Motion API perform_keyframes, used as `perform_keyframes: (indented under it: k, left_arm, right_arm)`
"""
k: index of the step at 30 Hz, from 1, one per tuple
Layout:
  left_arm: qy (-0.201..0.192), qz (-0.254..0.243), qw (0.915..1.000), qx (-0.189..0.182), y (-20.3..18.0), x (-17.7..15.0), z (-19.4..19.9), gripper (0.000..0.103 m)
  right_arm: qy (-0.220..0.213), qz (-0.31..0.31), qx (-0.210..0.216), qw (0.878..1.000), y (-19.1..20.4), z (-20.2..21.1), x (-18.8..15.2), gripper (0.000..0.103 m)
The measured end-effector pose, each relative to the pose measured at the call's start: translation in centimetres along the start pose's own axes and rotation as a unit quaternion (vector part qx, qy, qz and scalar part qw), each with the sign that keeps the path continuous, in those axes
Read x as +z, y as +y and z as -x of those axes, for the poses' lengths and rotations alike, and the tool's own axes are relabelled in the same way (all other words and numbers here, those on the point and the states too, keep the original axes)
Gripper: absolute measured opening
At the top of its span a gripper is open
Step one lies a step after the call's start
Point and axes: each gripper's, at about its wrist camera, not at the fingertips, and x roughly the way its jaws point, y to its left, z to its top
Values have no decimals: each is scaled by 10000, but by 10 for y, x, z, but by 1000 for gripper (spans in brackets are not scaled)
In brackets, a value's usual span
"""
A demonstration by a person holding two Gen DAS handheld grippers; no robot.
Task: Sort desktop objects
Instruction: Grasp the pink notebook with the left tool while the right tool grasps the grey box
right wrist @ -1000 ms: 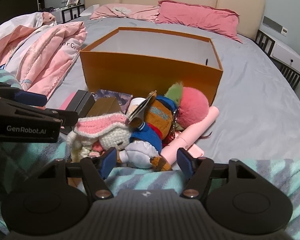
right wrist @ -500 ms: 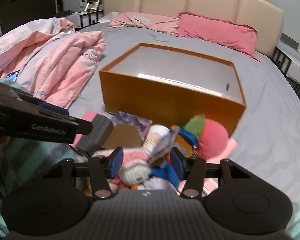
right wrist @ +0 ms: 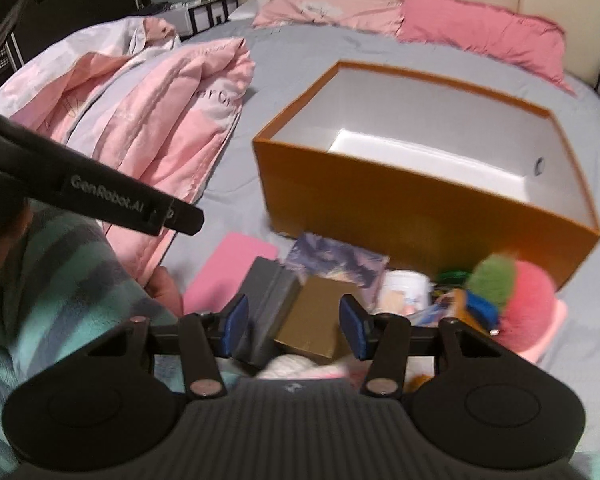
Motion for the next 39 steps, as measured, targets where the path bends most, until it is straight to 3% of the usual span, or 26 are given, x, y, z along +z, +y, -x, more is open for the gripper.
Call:
perform_keyframes:
  k: [4, 8, 17, 19, 24, 27, 30, 33, 36, 39]
  left_arm:
    - [333, -27, 9994, -38, 10, 5, -14, 58]
    - [749, -132, 9971, -78, 16, 13, -33, 58]
    - [1724, -185, 9847, -174, 16, 30, -86, 58]
    - [1751, -229, 9843, -70, 15, 29, -92, 58]
    - [2046, -166, 9785, -204, 16, 28, -109, 61]
    - [2148, -105, 9764, -175, 15, 28, -119, 61]
    - [2112, -81, 9771, -260, 13, 28, -124, 73]
    - [2248, 57, 9728, -563, 14, 27, -133, 76]
    - [2302, 149, 9711, -614, 17, 26, -136, 76]
    - [2147, 114, 9749, -575, 18, 24, -128, 63]
  right_arm:
    - [187, -145, 229, 9995, 3, -16, 4, 49]
    - [373, -77, 193, 9991, 11, -31, 7, 49]
    - [480, -28, 112, 9988, 13, -43, 10, 43]
    - [439, -138, 178, 9988, 8, -37, 13, 41]
    - [223, -475, 517, 9973, -7, -18, 25, 39]
    - [0, -471, 469, 9978, -11, -5, 34, 39]
    - [-163, -595, 384, 9974, -21, 5, 41, 39]
    - [-194, -837, 302, 9958, -35, 8, 42, 38]
    - [-155, -1092, 341, 9933, -48, 6, 40, 37]
    - [-145, -1247, 321, 9916, -55, 7, 41, 36]
